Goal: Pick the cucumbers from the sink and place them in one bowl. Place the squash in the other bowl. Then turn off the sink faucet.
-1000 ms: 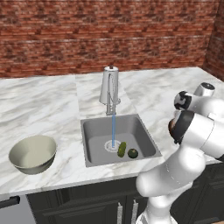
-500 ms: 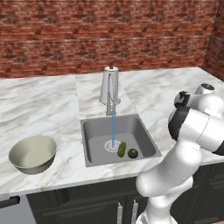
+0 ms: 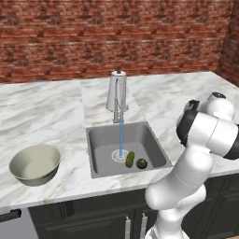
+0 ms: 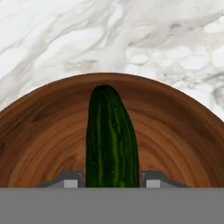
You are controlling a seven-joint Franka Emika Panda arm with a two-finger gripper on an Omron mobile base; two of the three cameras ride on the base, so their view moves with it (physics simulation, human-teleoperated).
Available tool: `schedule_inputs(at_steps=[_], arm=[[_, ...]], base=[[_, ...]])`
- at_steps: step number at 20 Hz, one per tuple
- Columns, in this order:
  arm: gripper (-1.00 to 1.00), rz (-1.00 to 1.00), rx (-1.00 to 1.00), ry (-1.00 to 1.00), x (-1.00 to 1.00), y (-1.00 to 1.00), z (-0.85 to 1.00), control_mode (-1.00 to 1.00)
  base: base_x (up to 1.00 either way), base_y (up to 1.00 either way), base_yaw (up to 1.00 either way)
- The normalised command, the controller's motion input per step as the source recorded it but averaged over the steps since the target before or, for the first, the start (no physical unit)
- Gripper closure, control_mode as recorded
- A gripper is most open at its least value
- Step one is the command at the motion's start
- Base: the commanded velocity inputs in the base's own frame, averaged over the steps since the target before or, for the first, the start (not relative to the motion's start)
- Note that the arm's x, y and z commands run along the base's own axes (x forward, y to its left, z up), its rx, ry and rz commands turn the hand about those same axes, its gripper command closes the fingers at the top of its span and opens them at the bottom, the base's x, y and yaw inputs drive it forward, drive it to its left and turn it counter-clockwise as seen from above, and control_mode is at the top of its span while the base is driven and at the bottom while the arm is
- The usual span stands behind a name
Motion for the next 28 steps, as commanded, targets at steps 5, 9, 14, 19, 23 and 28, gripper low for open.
schedule_inputs(at_steps=[5, 9, 14, 19, 23, 28], arm=[[-1.00, 0.00, 0.00, 0.00, -0.06, -0.05, 0.00, -1.00], [-1.00, 0.00, 0.00, 0.00, -0.55, -0.10, 0.13, -1.00], [-1.00, 0.00, 0.00, -0.02, -0.45, 0.09, 0.55, -1.00], [-1.00, 0.00, 0.00, 0.00, -0.14, 0.40, 0.56, -1.00], [-1.00, 0.00, 0.00, 0.00, -0.25, 0.47, 0.43, -1.00], [-1.00, 0.00, 0.00, 0.00, -0.21, 0.45, 0.27, -1.00]], base=[[0.00, 0.00, 0.00], [0.00, 0.00, 0.00], [0.00, 0.00, 0.00], [0.00, 0.00, 0.00], [0.00, 0.00, 0.00], [0.00, 0.00, 0.00]])
